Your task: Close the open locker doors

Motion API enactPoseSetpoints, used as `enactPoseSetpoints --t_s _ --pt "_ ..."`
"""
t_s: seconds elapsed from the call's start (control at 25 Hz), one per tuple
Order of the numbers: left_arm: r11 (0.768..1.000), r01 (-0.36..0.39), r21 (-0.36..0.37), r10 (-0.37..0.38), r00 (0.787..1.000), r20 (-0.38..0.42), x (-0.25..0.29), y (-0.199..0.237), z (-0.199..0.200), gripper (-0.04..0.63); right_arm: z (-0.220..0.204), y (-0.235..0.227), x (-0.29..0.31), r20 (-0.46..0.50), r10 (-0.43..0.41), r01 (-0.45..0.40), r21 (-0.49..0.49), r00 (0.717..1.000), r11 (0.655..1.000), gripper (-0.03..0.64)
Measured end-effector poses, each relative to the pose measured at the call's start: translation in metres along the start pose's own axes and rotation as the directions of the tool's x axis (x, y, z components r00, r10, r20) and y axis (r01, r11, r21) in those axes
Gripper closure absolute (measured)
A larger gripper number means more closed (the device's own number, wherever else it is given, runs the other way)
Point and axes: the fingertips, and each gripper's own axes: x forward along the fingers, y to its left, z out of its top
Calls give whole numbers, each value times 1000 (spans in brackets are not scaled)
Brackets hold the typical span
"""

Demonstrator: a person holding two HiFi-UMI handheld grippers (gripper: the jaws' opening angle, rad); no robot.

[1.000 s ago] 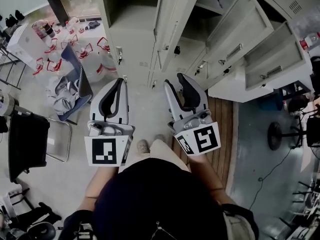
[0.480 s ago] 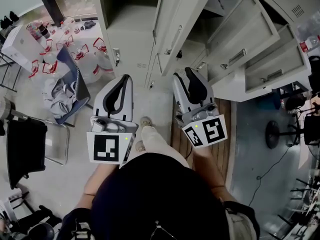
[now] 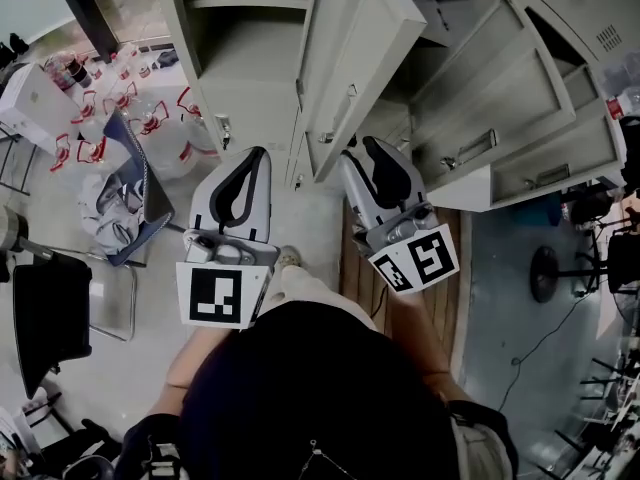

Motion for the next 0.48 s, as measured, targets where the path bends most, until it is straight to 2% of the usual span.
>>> enactPoseSetpoints --t_s 0.48 --pt "1000 -4 -5 4 999 34 51 13 1 592 -12 -18 19 40 161 -164 93 986 982 489"
